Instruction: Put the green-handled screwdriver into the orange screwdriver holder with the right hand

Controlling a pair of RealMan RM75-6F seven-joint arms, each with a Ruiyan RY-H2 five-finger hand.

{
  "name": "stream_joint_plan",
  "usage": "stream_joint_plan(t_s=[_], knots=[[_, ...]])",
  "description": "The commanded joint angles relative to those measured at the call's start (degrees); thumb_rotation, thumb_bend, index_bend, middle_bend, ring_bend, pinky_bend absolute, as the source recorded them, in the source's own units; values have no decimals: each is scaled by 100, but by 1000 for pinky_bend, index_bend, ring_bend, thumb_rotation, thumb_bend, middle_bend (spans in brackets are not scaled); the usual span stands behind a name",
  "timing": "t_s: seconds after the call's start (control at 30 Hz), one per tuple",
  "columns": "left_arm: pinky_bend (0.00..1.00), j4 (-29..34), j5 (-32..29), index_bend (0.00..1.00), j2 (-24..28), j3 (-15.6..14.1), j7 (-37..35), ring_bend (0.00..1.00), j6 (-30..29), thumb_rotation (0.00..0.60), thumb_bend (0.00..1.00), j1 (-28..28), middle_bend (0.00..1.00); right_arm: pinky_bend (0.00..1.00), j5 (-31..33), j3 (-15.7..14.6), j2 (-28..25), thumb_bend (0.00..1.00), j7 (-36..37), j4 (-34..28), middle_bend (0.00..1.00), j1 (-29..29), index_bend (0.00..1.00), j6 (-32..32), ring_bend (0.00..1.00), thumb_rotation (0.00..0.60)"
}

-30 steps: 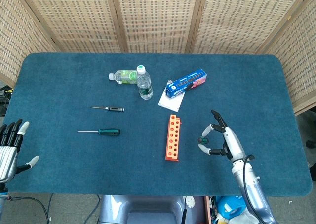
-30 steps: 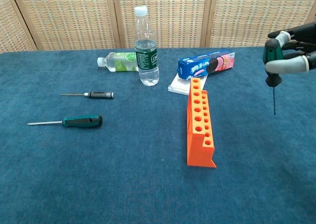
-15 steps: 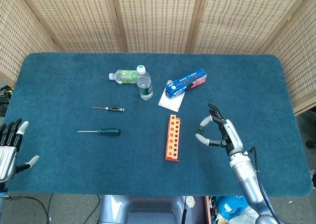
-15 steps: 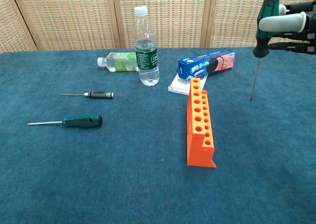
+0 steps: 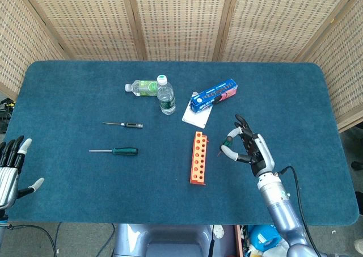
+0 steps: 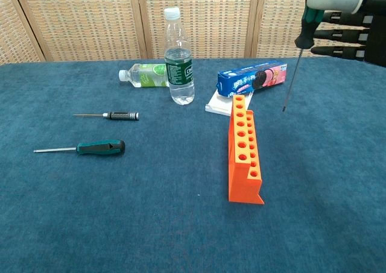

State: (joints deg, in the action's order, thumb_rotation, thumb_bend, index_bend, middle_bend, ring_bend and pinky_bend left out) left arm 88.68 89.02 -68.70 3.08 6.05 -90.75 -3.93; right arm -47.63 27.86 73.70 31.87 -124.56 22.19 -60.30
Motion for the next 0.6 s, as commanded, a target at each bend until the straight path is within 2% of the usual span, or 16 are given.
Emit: stream_joint_plan(t_s=[0.03,0.3,0.6], knots=[[0,2,1,0,4,2,-6,0,0,600,0,-1,0,0,39,-9,81,218,27,16,16,42,639,-9,0,600],[0,-2,-16,0,7,8,-23,0,2,600,0,2,0,0,12,-132,332,219,-113,62,17,164,639,-60,0,600],[0,0,-26,0,11,7,-39,0,17,600,0,-1,0,0,290,-72,632,219,-357,183,18,476,640,-78,0,600]])
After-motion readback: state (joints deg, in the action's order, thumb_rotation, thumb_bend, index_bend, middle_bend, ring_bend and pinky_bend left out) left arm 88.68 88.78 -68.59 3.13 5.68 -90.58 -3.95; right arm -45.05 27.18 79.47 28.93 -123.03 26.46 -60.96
